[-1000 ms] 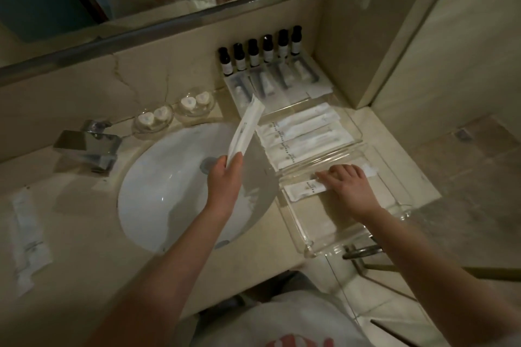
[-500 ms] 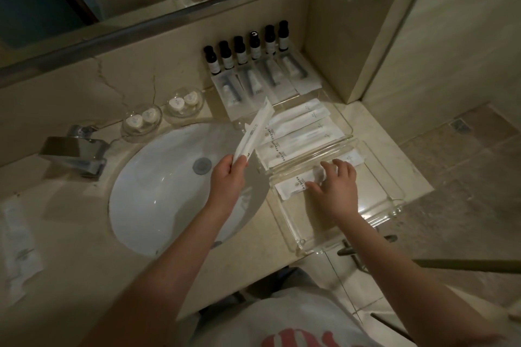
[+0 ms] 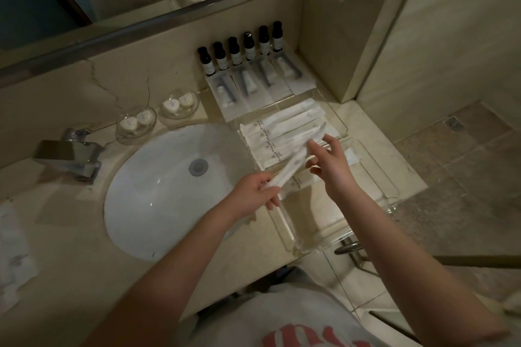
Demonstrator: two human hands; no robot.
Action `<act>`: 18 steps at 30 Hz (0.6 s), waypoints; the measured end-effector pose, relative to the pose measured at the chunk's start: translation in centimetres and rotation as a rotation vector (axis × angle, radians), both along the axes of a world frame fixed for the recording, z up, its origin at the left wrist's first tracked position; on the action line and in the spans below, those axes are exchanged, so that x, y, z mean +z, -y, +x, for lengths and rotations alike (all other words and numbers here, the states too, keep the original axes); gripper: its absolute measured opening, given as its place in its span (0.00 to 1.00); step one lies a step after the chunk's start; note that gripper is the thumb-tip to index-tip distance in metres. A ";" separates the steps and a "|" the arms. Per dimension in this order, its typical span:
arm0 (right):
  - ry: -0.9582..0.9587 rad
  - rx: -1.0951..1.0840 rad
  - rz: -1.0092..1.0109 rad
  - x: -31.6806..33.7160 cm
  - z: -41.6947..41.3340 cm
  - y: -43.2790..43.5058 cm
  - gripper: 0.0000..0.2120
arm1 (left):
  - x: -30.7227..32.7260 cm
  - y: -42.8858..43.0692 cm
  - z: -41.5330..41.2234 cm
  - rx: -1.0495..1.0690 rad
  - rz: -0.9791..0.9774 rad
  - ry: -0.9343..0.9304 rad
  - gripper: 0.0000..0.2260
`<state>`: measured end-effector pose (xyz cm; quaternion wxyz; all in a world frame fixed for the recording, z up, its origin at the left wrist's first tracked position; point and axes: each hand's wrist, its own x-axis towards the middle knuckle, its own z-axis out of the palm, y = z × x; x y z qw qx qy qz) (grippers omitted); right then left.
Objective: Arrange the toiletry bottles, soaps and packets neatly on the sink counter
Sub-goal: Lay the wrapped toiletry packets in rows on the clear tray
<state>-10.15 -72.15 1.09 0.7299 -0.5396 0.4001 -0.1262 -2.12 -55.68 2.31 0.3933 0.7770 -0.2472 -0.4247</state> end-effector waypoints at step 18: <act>0.053 0.185 -0.209 1.9 -1.0 1.6 0.07 | 1.6 4.0 -0.1 0.348 -0.208 -0.228 0.05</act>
